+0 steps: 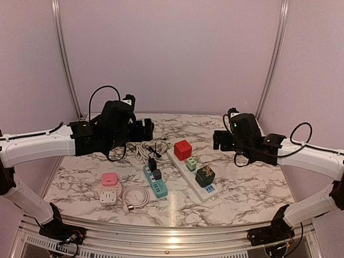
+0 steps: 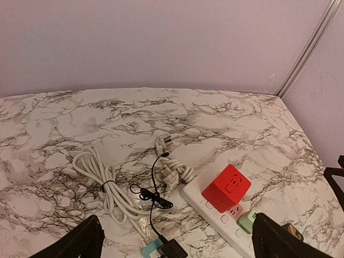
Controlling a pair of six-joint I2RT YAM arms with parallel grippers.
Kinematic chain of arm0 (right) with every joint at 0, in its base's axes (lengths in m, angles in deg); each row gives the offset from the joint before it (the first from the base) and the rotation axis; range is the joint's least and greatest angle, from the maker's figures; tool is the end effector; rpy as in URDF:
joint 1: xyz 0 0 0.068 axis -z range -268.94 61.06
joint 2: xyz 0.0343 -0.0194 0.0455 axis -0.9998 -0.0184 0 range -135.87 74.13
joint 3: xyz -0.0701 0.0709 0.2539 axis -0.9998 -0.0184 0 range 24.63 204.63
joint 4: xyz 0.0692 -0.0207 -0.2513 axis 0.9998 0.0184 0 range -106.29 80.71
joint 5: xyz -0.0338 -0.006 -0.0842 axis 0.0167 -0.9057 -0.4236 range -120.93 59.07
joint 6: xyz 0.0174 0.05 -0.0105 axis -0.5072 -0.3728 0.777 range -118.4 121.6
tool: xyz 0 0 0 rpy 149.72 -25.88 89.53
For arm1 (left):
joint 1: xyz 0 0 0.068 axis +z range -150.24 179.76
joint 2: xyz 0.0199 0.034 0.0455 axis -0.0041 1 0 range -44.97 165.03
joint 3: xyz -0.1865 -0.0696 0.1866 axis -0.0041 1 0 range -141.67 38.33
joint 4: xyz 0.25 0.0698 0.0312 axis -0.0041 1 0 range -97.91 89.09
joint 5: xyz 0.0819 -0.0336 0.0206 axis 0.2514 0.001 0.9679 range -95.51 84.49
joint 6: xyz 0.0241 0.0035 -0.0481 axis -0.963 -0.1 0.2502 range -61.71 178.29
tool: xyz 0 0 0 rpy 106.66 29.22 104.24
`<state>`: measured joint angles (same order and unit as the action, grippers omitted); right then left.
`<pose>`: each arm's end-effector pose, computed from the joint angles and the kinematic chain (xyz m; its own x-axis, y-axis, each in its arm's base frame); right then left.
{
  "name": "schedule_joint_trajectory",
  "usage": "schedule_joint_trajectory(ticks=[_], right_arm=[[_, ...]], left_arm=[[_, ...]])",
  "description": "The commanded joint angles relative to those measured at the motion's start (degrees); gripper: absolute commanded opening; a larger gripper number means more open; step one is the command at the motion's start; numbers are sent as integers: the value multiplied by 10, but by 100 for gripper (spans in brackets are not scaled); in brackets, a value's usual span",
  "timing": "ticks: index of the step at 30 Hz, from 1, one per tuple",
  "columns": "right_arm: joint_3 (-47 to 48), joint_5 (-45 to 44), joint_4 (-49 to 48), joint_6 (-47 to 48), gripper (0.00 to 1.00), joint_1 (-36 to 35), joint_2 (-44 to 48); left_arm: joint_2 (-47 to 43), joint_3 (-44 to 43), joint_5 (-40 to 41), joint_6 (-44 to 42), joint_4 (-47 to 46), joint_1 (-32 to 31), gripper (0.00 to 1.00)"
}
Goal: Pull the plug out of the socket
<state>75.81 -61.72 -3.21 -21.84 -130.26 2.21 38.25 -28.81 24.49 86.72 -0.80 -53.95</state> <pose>0.2188 0.1682 0.2755 -0.4822 0.0311 -0.8755 -0.0610 0.9957 0.0690 0.2138 -0.2613 0.3241 -0.4078 -0.1411 -0.9021 0.2637 0.9277 -0.2643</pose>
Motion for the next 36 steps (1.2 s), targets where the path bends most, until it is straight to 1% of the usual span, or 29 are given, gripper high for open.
schedule_joint_trajectory(ticks=[1,4,8,14,24,30,34,36], right_arm=[[8,101,38,35,95,5,2],[-19,181,31,51,93,4,12],[-31,229,52,57,91,-6,12],[-15,211,103,53,89,-63,-23],[8,191,140,43,84,-98,-94],[13,192,138,37,69,-105,-115],[14,198,136,32,54,-105,-116],[14,206,133,30,45,-106,-116]], left_arm=[[-3,11,-21,12,-15,2,99],[-1,11,-36,15,-10,2,99],[-1,12,-46,16,-1,3,99],[11,5,-73,13,2,2,99],[32,5,-140,47,-25,2,99],[62,2,-188,72,-42,3,99],[83,1,-217,94,-64,3,99],[95,-7,-231,105,-66,2,98]])
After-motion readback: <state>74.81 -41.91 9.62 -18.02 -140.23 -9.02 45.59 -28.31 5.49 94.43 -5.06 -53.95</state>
